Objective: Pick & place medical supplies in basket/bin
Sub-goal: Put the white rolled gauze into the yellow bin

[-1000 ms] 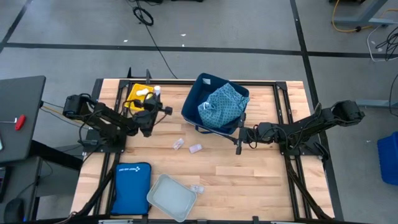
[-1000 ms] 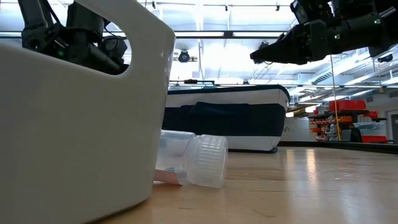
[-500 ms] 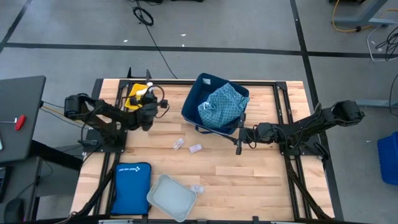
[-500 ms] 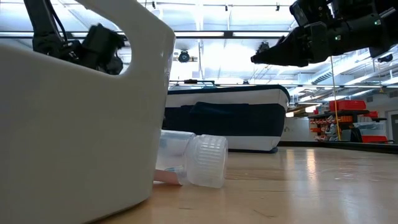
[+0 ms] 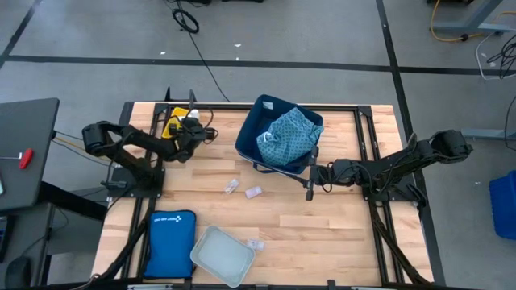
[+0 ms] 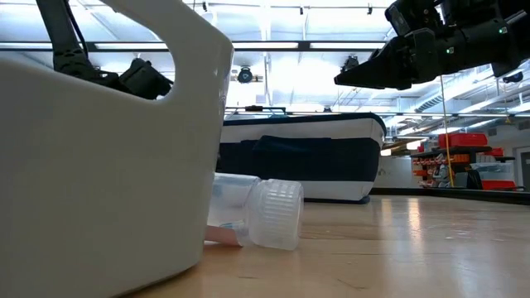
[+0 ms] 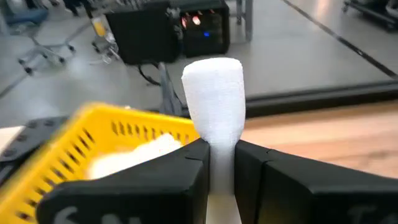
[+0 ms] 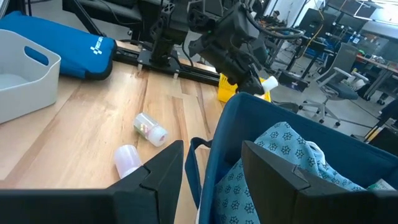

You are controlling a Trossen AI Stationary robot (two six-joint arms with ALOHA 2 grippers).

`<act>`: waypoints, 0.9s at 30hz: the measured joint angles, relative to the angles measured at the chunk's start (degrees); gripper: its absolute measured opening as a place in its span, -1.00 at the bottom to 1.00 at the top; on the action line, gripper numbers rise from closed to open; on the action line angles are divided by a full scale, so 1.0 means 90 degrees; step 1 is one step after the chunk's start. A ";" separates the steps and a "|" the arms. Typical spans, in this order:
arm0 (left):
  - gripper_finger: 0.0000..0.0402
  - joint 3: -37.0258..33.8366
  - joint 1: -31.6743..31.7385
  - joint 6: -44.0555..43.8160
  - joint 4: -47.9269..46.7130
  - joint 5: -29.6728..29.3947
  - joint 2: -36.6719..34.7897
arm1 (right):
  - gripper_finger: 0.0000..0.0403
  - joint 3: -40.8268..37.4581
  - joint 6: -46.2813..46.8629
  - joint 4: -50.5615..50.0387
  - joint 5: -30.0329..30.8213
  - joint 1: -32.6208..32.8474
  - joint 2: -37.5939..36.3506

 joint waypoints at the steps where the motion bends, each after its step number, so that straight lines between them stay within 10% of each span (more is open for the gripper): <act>1: -0.79 0.0000 0.0040 0.0000 -0.0053 0.0104 0.0002 | -0.15 0.0000 0.0000 0.0000 0.0001 0.0000 0.0000; 27: -0.79 -0.0002 0.0447 -0.0303 -0.2704 -0.0013 -0.1887 | -0.15 0.0000 -0.0051 0.0002 0.0113 0.0000 -0.0002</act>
